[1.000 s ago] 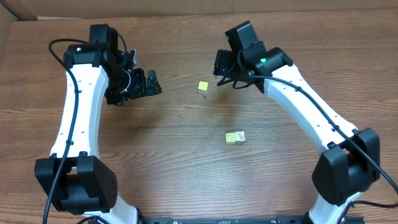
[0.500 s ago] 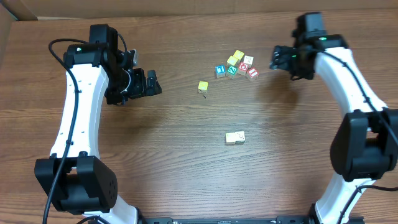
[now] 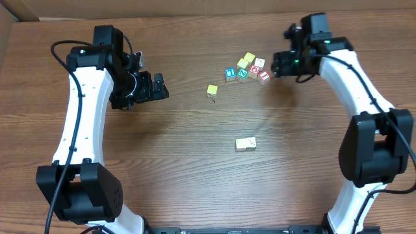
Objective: Flip 4 blocks
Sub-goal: 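Raise the right gripper and move it to the block cluster, then grasp the red-bordered I block with the right gripper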
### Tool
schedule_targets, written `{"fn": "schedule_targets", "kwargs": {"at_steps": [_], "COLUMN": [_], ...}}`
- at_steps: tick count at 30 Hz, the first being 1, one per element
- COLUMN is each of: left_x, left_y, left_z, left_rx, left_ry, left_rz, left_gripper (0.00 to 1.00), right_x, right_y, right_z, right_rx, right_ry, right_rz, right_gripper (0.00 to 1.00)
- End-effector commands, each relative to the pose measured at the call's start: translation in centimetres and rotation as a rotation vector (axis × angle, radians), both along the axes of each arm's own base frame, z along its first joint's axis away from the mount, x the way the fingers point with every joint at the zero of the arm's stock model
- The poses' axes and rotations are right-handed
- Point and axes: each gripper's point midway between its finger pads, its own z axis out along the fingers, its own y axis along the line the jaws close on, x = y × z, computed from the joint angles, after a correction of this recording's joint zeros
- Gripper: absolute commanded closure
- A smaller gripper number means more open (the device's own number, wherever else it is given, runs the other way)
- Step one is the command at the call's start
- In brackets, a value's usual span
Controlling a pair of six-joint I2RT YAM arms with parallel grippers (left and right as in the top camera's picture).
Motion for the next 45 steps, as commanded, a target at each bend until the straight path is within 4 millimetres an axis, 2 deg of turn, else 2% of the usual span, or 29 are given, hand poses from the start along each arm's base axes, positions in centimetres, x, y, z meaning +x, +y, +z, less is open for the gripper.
{"fn": "schedule_targets", "kwargs": {"at_steps": [1, 7, 13, 18, 25, 38, 45], "left_x": [0.4, 0.4, 0.4, 0.4, 0.4, 0.4, 0.4], "left_y": [-0.1, -0.1, -0.1, -0.1, -0.1, -0.1, -0.1], "left_z": [0.4, 0.4, 0.4, 0.4, 0.4, 0.4, 0.4], "left_rx": [0.005, 0.005, 0.005, 0.005, 0.005, 0.005, 0.005], "left_ry": [-0.014, -0.014, -0.014, -0.014, -0.014, -0.014, -0.014], "left_rz": [0.004, 0.004, 0.004, 0.004, 0.004, 0.004, 0.004], "left_gripper": [0.0, 0.0, 0.0, 0.0, 0.0, 0.0, 0.0], "right_x": [0.5, 0.0, -0.3, 0.2, 0.3, 0.7, 1.1], "right_y": [1.7, 2.2, 2.5, 2.2, 2.2, 2.7, 3.1], "right_z": [-0.4, -3.0, -3.5, -4.0, -6.0, -6.6, -6.5], "right_rx": [-0.113, -0.149, -0.151, -0.159, -0.159, -0.133, -0.126], "right_ry": [-0.053, -0.005, 0.002, -0.01, 0.014, -0.011, -0.034], "right_rz": [0.102, 0.119, 0.176, 0.19, 0.191, 0.199, 0.205], "right_gripper": [0.28, 0.3, 0.33, 0.34, 0.34, 0.41, 0.5]}}
